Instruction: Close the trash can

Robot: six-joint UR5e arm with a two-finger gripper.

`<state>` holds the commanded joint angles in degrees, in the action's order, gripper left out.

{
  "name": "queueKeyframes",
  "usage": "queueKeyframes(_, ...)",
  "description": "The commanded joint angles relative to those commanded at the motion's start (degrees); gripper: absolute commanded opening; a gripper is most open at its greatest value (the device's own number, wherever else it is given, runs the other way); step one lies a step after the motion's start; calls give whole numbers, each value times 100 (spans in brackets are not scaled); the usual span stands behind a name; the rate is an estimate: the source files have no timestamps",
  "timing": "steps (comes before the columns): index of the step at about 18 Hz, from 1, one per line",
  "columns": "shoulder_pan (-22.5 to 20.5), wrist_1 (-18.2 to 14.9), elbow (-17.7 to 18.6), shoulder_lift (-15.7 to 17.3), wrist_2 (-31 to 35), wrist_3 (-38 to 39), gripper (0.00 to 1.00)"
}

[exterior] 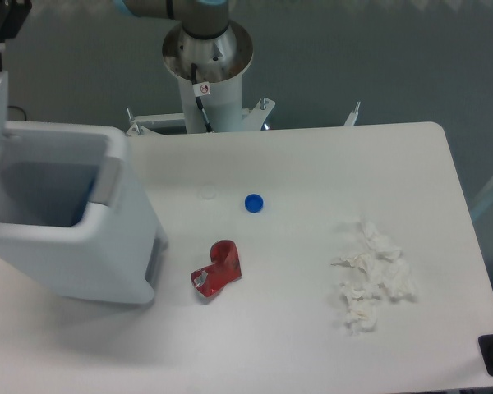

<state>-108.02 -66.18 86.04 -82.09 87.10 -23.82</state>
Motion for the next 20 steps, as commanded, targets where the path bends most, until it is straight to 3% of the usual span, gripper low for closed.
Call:
queueKeyframes(8,-26,44,-70,87,-70,17,0)
queueKeyframes(13,9,264,-500,18,-386,193,0)
queueKeyframes(16,52,281,-492,-201,-650,158,0)
queueKeyframes(20,316,422,-641,-895,-616,97,0)
